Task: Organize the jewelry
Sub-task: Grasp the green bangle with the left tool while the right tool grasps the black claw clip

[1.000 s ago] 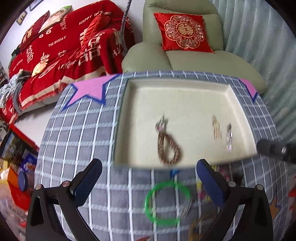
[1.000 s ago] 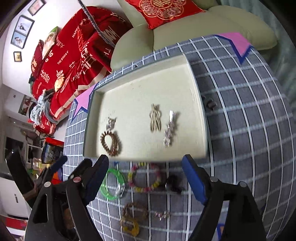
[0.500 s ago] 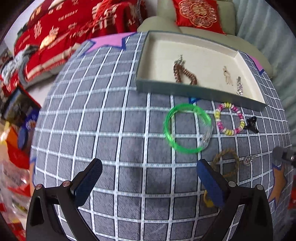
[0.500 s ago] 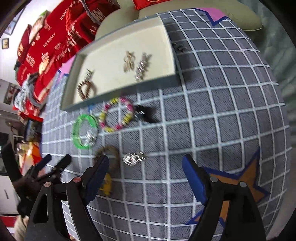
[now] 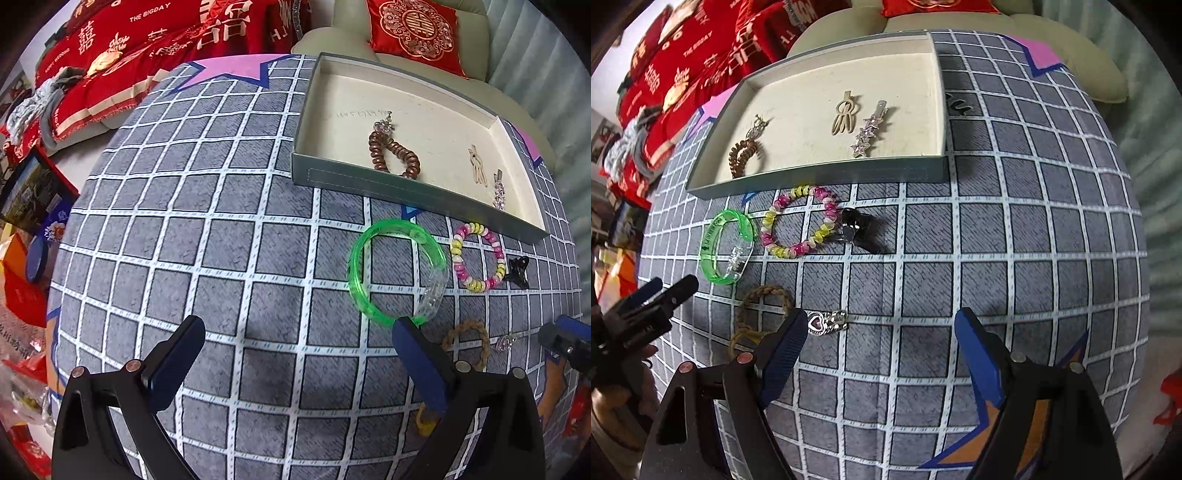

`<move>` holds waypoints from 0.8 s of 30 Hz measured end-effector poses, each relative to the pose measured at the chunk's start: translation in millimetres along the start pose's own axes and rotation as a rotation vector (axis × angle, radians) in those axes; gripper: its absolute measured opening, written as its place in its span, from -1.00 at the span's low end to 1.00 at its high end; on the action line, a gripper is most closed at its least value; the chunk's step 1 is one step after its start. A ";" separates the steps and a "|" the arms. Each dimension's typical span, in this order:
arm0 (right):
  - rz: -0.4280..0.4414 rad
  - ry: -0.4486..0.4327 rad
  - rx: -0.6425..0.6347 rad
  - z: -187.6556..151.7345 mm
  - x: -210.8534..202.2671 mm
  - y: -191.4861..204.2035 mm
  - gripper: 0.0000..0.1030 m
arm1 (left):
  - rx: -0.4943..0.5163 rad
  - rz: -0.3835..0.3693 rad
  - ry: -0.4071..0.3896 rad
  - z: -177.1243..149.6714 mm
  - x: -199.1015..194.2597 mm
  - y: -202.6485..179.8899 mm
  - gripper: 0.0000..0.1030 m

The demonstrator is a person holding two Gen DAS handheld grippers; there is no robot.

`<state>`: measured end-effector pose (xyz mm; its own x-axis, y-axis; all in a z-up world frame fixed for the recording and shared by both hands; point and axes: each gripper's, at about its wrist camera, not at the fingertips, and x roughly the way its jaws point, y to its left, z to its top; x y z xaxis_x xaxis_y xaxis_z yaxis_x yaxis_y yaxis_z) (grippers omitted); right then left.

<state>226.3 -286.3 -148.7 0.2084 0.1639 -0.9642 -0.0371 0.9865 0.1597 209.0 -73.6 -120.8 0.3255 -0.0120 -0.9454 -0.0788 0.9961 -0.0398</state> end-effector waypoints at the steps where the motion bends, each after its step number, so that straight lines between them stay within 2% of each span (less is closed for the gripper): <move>1: -0.005 0.000 -0.011 2.4 2.0 1.6 0.63 | 0.001 0.002 0.000 1.5 1.5 -0.6 1.00; 4: -0.010 -0.001 -0.042 8.4 5.8 4.6 0.62 | 0.011 -0.015 0.000 8.5 6.1 -2.1 1.00; 6: -0.015 0.001 -0.067 13.3 9.5 7.9 0.58 | 0.027 -0.021 0.001 15.2 9.3 -3.6 0.93; 14: -0.052 0.020 -0.163 31.8 27.5 18.7 0.27 | 0.088 -0.032 -0.015 36.4 19.1 -14.7 0.93; 17: -0.067 0.021 -0.199 36.4 32.5 25.4 0.18 | 0.102 -0.034 0.005 40.0 26.5 -18.5 0.67; 24: -0.102 0.007 -0.297 44.2 40.4 46.2 0.14 | 0.121 -0.030 0.013 42.0 35.9 -25.1 0.67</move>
<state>276.2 -234.1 -170.9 0.2187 0.0632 -0.9737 -0.3006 0.9537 -0.0056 262.2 -95.4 -140.2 0.3135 -0.0424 -0.9486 0.0457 0.9985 -0.0295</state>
